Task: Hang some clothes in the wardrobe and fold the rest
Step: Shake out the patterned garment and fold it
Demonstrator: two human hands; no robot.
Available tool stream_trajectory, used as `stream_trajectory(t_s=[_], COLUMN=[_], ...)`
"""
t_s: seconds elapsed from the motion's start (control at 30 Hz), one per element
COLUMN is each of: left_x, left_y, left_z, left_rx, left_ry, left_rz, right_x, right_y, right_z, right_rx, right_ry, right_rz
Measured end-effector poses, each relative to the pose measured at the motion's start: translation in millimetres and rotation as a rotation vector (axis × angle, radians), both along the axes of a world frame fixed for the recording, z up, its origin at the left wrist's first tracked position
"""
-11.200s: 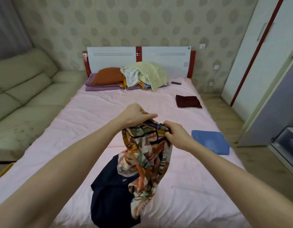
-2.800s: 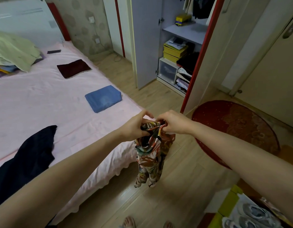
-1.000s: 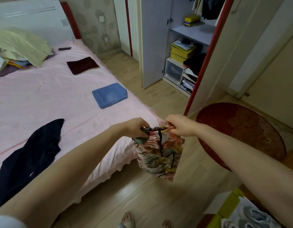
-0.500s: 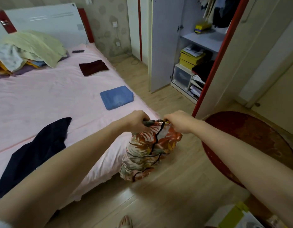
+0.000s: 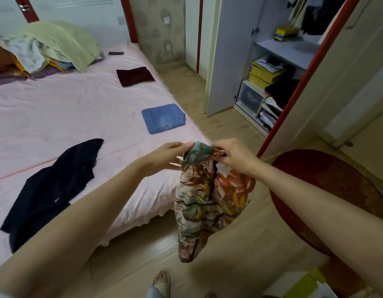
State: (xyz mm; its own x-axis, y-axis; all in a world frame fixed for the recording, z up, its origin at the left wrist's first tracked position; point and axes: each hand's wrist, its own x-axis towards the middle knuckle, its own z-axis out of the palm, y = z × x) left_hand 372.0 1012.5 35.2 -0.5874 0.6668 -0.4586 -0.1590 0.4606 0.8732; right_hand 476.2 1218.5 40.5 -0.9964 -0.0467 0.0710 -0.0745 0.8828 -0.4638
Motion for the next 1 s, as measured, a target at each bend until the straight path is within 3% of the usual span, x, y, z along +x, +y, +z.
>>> stream_trajectory(t_s=[0.07,0.1,0.2,0.33,0.4,0.53,0.6,0.67,0.77,0.8,0.9,1.0], left_x=[1.8,4.0,22.9,29.1,24.8,17.2,11.9,12.3,9.1,7.3,7.4,4.3], left_y=[-14.4,-19.5,-13.9,12.0,15.7,13.1,18.5,27.9,35.9,34.0,18.9,-1.3], left_z=[-28.5,-39.9,-59.0,-89.2,-94.9,-88.2,-81.9,-65.0,-42.2,-35.9,-19.0,-16.7], left_rx=[0.001,-0.018,-0.138,-0.225,-0.320,-0.294,-0.206,-0.107,-0.017,0.004,0.147,0.218], left_ry=[-0.125,-0.087,0.198,0.398,0.470,0.520,0.465,0.386,0.265,0.200,-0.117,-0.142], left_rz=[0.031,-0.029,-0.282,-0.178,-0.134,-0.056,0.083,0.135,0.126,0.135,0.187,0.372], right_x=[-0.3,-0.3,-3.9,-8.9,-8.2,-2.5,-0.8,-5.0,-13.8,-17.3,-30.3,-42.0], right_y=[-2.7,-4.0,-7.5,-7.6,-2.6,14.9,16.2,8.5,-11.8,-16.9,-25.6,-27.5], right_z=[-0.7,-1.3,-2.6,4.2,10.1,14.2,9.1,-0.3,-12.2,-16.2,-25.3,-33.5], right_rx=[0.297,0.353,0.233,-0.013,0.044,0.436,0.451,0.260,-0.394,-0.491,-0.570,-0.724], right_ry=[0.248,0.328,0.413,0.413,0.448,0.197,0.059,-0.099,-0.361,-0.390,-0.250,-0.107], right_rz=[0.060,0.062,-0.012,-0.085,-0.174,-0.492,-0.540,-0.480,-0.266,-0.226,-0.307,-0.460])
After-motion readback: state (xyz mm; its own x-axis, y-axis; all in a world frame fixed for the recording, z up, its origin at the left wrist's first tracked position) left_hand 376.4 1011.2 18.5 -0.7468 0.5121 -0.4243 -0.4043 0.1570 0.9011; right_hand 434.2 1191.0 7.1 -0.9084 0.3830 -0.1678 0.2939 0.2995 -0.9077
